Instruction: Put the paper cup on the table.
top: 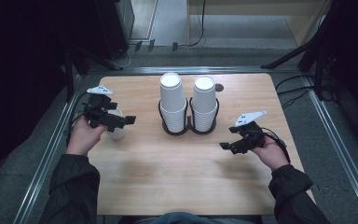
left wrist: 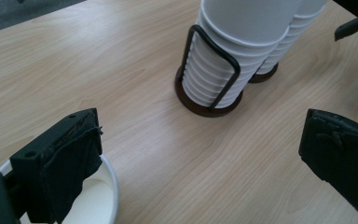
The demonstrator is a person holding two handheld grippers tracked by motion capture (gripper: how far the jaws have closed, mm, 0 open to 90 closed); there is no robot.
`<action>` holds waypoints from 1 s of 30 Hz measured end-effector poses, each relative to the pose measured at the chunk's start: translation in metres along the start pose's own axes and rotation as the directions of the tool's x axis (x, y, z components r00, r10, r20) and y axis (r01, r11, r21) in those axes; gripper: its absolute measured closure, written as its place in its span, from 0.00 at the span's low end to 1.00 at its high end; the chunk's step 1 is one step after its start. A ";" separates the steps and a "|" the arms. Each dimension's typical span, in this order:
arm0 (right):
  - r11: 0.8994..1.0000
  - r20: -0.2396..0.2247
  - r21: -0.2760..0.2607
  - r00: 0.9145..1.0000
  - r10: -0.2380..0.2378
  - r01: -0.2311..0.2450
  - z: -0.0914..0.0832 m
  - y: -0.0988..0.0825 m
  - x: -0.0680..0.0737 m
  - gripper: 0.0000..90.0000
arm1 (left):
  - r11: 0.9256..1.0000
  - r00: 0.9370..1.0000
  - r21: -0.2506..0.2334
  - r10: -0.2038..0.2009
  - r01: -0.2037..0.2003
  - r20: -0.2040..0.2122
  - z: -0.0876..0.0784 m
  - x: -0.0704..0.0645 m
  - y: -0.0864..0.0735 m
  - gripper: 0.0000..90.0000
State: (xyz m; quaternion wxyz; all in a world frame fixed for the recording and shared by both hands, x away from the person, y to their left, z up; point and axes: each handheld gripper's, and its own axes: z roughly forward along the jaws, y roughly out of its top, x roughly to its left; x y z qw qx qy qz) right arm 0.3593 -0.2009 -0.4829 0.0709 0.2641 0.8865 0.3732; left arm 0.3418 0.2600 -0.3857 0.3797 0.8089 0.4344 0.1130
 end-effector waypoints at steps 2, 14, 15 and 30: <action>1.000 -0.001 0.000 1.000 0.001 -0.001 0.000 0.000 0.000 0.25 | 1.000 1.000 0.001 0.010 -0.010 -0.002 0.002 -0.003 0.000 0.00; 1.000 0.000 -0.005 1.000 0.001 -0.001 0.000 0.001 -0.002 0.25 | 0.998 0.999 -0.025 0.050 -0.051 -0.021 0.016 -0.025 -0.005 0.00; 1.000 -0.002 -0.007 1.000 -0.001 0.001 0.000 0.002 -0.002 0.25 | 0.998 0.998 -0.026 0.052 -0.052 -0.031 0.019 -0.027 -0.006 0.00; 1.000 -0.007 -0.006 1.000 -0.009 0.009 0.004 0.005 -0.002 0.25 | 0.996 0.996 0.003 0.084 -0.084 -0.020 0.057 -0.045 -0.024 0.00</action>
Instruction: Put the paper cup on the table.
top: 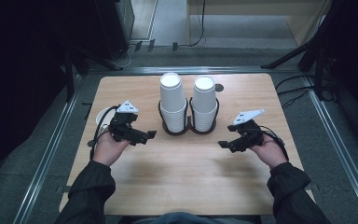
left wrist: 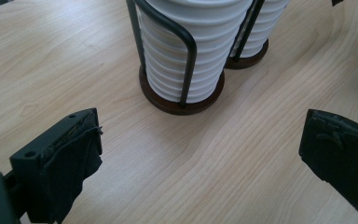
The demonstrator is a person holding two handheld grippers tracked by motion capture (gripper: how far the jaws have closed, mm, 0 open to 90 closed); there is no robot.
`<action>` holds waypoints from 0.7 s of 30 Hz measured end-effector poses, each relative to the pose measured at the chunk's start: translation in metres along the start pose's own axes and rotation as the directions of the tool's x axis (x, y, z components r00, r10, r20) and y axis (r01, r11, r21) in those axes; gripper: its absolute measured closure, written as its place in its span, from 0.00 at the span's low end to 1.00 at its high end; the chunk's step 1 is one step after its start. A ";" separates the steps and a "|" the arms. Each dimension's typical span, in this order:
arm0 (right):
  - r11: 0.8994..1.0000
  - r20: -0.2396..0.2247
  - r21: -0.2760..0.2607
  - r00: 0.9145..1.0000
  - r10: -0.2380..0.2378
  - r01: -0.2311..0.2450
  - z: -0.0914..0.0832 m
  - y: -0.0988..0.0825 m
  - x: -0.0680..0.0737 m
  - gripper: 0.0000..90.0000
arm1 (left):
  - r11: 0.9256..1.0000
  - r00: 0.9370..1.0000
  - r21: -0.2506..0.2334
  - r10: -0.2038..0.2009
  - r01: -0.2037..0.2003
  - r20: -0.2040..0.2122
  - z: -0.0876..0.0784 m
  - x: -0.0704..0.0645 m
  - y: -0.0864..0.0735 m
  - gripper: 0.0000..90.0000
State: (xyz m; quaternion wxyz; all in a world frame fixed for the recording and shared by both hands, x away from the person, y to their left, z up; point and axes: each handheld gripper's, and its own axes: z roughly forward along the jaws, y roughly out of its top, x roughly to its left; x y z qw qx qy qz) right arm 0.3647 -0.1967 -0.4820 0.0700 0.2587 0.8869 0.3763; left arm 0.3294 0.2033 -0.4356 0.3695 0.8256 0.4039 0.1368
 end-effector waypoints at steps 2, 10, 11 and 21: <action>1.000 -0.001 0.002 1.000 0.000 0.000 0.000 0.000 0.000 0.25 | 1.000 1.000 0.003 0.004 -0.004 0.003 0.004 -0.002 -0.002 0.00; 1.000 -0.002 0.010 1.000 -0.012 0.012 0.002 0.001 0.002 0.25 | 1.000 1.000 0.023 0.018 -0.018 0.023 0.014 -0.011 -0.005 0.00; 1.000 -0.004 0.013 1.000 -0.009 0.009 0.002 0.001 0.002 0.25 | 0.999 1.000 0.023 0.022 -0.022 0.018 0.016 -0.013 -0.005 0.00; 1.000 -0.008 0.018 1.000 -0.015 0.015 0.004 0.002 0.005 0.25 | 0.995 0.995 0.066 0.069 -0.074 0.070 0.033 -0.032 -0.005 0.00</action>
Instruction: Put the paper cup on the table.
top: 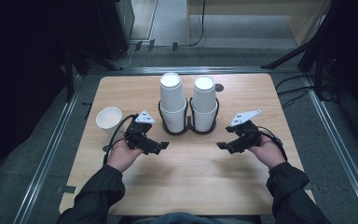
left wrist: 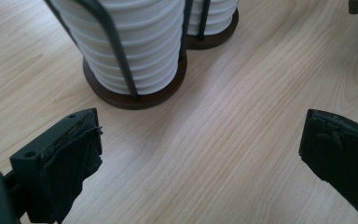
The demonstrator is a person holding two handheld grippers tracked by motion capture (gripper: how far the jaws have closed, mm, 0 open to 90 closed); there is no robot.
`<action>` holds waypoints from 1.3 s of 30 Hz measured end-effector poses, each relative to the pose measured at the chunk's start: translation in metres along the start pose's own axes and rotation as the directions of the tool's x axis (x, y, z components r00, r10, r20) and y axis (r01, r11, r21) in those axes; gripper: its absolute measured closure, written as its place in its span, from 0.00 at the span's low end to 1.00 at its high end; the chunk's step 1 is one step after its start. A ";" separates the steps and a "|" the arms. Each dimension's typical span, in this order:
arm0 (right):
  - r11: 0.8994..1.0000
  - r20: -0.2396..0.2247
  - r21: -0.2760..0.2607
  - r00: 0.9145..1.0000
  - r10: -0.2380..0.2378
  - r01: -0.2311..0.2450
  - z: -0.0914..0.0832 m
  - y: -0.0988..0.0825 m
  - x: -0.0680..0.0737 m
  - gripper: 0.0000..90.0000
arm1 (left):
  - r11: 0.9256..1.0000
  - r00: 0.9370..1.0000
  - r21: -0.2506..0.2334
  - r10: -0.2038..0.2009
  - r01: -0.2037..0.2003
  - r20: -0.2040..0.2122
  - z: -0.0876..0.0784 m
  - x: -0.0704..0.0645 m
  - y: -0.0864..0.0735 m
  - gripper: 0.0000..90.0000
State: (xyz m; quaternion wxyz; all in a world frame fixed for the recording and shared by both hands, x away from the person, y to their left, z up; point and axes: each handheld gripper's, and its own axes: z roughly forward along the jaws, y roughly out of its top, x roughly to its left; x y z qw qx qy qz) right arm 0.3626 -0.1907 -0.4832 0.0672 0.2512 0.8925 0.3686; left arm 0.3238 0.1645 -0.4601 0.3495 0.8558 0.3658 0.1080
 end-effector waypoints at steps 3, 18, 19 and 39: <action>1.000 -0.001 0.000 1.000 -0.001 0.001 0.000 0.000 0.001 0.25 | 1.000 1.000 -0.002 0.010 -0.010 0.013 0.003 -0.004 0.002 0.00; 1.000 0.001 0.003 1.000 -0.016 0.016 -0.001 -0.002 0.006 0.25 | 0.998 0.997 0.007 0.058 -0.058 0.053 0.024 -0.021 0.013 0.00; 1.000 0.002 0.003 1.000 -0.017 0.017 -0.001 -0.002 0.007 0.25 | 0.998 0.997 0.006 0.061 -0.062 0.056 0.025 -0.022 0.013 0.00; 0.999 -0.003 0.003 0.999 -0.042 0.042 -0.001 -0.003 0.015 0.25 | 0.995 0.990 -0.026 0.101 -0.099 0.098 0.033 -0.033 0.021 0.00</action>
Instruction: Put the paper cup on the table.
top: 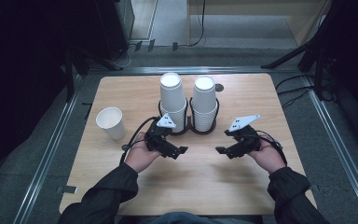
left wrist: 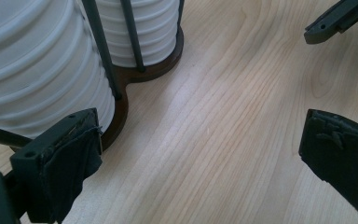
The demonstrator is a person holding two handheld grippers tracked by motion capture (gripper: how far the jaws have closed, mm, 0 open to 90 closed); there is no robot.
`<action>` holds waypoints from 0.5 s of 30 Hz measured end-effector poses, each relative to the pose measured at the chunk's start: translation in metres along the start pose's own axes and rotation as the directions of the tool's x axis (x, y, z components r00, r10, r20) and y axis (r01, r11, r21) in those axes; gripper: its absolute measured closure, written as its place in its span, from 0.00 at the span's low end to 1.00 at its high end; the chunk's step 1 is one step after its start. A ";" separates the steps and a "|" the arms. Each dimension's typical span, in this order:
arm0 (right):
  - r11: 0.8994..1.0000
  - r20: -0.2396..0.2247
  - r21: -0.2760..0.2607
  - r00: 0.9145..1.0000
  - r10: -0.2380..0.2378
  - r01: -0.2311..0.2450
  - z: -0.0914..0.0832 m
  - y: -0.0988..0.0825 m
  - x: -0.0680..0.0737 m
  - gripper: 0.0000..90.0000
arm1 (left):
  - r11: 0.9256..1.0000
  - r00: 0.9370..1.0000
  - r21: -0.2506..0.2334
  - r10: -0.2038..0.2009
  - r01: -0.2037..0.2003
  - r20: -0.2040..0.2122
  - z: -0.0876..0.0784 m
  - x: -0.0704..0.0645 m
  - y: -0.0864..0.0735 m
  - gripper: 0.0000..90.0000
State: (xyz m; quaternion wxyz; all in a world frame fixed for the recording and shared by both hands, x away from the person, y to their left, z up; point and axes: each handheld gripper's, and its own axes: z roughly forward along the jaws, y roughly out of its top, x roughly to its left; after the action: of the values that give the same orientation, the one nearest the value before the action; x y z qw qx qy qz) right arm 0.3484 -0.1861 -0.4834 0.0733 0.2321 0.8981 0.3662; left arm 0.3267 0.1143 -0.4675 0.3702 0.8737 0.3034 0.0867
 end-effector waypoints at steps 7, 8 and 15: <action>1.000 -0.003 0.009 1.000 -0.004 0.005 0.002 0.001 0.001 0.24 | 1.000 1.000 0.012 0.007 -0.007 -0.008 0.000 0.002 -0.002 0.00; 1.000 -0.005 0.009 1.000 -0.004 0.004 0.002 0.001 0.002 0.24 | 1.000 1.000 0.009 0.004 -0.004 -0.007 0.000 0.002 -0.002 0.00; 1.000 -0.006 0.010 1.000 -0.009 0.009 0.002 0.002 0.001 0.24 | 1.000 1.000 0.014 0.013 -0.013 -0.013 -0.001 0.003 -0.003 0.00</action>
State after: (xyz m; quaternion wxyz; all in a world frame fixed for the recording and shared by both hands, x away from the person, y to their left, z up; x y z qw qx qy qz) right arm 0.3487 -0.1831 -0.4841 0.0711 0.2274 0.9011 0.3622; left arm 0.3274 0.1178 -0.4693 0.3614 0.8777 0.3006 0.0928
